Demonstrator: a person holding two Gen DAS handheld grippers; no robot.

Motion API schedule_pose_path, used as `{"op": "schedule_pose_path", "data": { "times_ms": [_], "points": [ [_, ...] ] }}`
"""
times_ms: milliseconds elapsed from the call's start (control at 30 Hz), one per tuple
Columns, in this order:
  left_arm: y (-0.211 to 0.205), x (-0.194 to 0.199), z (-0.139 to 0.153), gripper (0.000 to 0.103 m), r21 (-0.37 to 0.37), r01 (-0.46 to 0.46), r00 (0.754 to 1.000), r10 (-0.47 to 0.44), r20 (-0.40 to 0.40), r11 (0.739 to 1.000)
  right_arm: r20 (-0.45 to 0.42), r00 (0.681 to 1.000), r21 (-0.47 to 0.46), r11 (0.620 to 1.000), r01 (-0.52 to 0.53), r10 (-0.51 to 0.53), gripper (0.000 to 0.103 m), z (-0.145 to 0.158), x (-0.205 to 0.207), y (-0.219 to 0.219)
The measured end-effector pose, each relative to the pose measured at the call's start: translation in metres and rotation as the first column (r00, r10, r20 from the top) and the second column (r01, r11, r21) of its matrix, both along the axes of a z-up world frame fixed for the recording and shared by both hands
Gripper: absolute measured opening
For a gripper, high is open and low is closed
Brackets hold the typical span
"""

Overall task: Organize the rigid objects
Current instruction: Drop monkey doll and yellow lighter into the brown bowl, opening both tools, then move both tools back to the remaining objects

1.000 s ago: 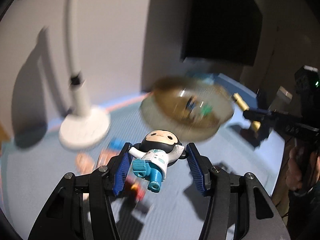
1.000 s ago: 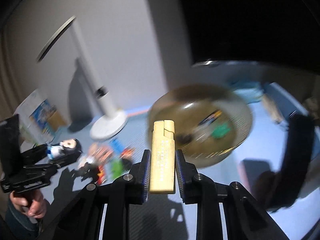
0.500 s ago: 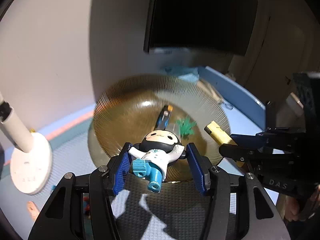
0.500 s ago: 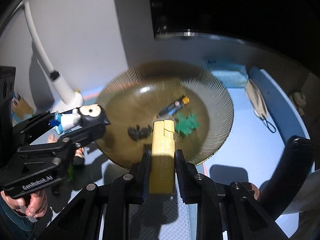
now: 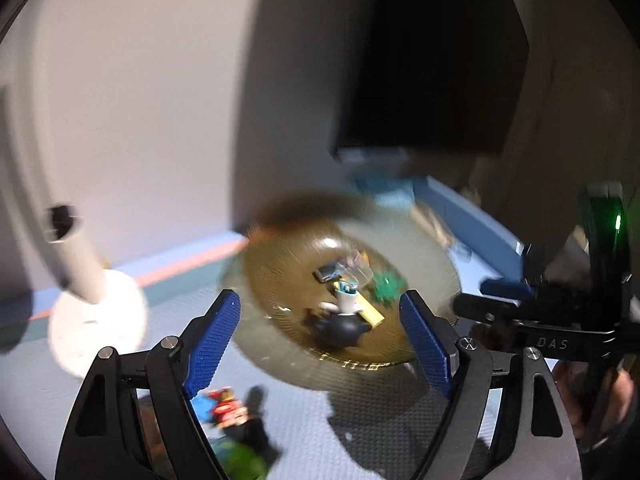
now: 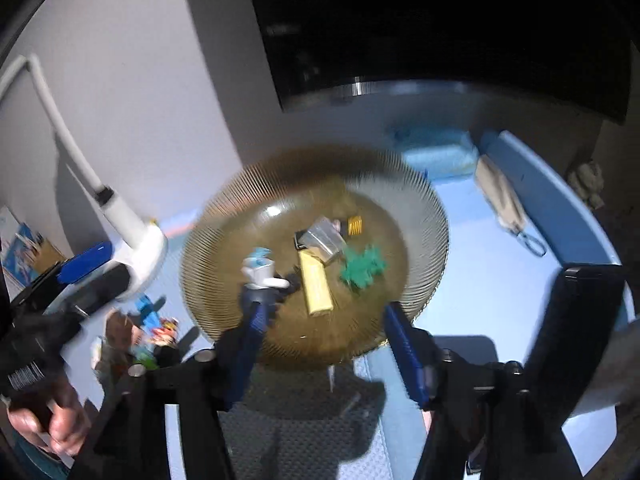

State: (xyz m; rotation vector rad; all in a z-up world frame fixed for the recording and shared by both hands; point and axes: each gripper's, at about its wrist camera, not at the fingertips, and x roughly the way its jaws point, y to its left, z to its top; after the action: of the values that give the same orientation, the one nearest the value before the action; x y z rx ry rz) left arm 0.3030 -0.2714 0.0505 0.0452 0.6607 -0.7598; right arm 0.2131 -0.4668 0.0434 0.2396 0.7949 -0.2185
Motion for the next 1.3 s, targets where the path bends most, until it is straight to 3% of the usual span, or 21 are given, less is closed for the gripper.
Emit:
{"op": "schedule_pose_path", "data": {
  "times_ms": [100, 200, 233, 333, 367, 467, 533, 600, 667, 767, 933, 1067, 1300],
  "points": [
    [0.051, -0.016, 0.021, 0.089, -0.074, -0.091, 0.995, 0.094, 0.045, 0.993, 0.077, 0.997, -0.028, 0.999, -0.025, 0.027, 0.061, 0.019, -0.019, 0.017],
    [0.105, -0.032, 0.030, 0.089, -0.120, -0.201, 0.976, 0.210, 0.061, 0.972, 0.142, 0.987, -0.067, 0.995, -0.070, 0.079, 0.062, 0.034, -0.030, 0.046],
    [0.122, -0.038, 0.031, 0.090, -0.127, -0.238, 0.967, 0.247, 0.062, 0.963, 0.158, 0.983, -0.076, 0.994, -0.082, 0.094, 0.067, 0.037, -0.033, 0.056],
    [0.170, -0.050, 0.021, 0.097, -0.125, -0.337, 0.937, 0.345, 0.047, 0.933, 0.217, 0.969, -0.088, 0.991, -0.104, 0.121, 0.095, 0.037, -0.043, 0.089],
    [0.185, -0.054, 0.015, 0.098, -0.122, -0.368, 0.926, 0.375, 0.038, 0.922, 0.233, 0.964, -0.080, 0.991, -0.109, 0.125, 0.097, 0.033, -0.045, 0.097],
    [0.226, -0.055, -0.012, 0.098, -0.080, -0.449, 0.893, 0.451, 0.001, 0.890, 0.229, 0.961, 0.016, 0.986, -0.164, 0.156, 0.098, 0.009, -0.039, 0.116],
    [0.245, -0.055, -0.033, 0.098, -0.046, -0.499, 0.866, 0.498, -0.029, 0.865, 0.181, 0.965, 0.120, 0.970, -0.213, 0.189, 0.098, -0.026, -0.025, 0.129],
    [0.265, -0.049, -0.057, 0.098, -0.011, -0.535, 0.842, 0.532, -0.092, 0.845, 0.105, 0.975, 0.131, 0.970, -0.207, 0.194, 0.098, -0.065, -0.013, 0.145],
    [0.276, -0.045, -0.080, 0.098, 0.010, -0.552, 0.823, 0.546, -0.155, 0.834, 0.052, 0.979, 0.103, 0.974, -0.200, 0.195, 0.098, -0.091, -0.005, 0.155],
    [0.278, -0.041, -0.101, 0.098, 0.054, -0.556, 0.813, 0.556, -0.172, 0.830, -0.005, 0.976, 0.075, 0.973, -0.219, 0.220, 0.098, -0.122, -0.001, 0.172],
    [0.269, -0.031, -0.132, 0.098, 0.141, -0.558, 0.797, 0.575, -0.184, 0.818, -0.019, 0.972, 0.043, 0.971, -0.234, 0.235, 0.100, -0.125, 0.004, 0.176],
    [0.269, -0.033, -0.131, 0.098, 0.138, -0.561, 0.798, 0.577, -0.175, 0.817, -0.066, 0.972, 0.060, 0.973, -0.223, 0.227, 0.100, -0.132, 0.013, 0.175],
    [0.278, -0.028, -0.137, 0.098, 0.110, -0.552, 0.789, 0.560, -0.252, 0.827, -0.068, 0.970, 0.047, 0.972, -0.231, 0.234, 0.101, -0.132, 0.012, 0.177]
  ]
}}
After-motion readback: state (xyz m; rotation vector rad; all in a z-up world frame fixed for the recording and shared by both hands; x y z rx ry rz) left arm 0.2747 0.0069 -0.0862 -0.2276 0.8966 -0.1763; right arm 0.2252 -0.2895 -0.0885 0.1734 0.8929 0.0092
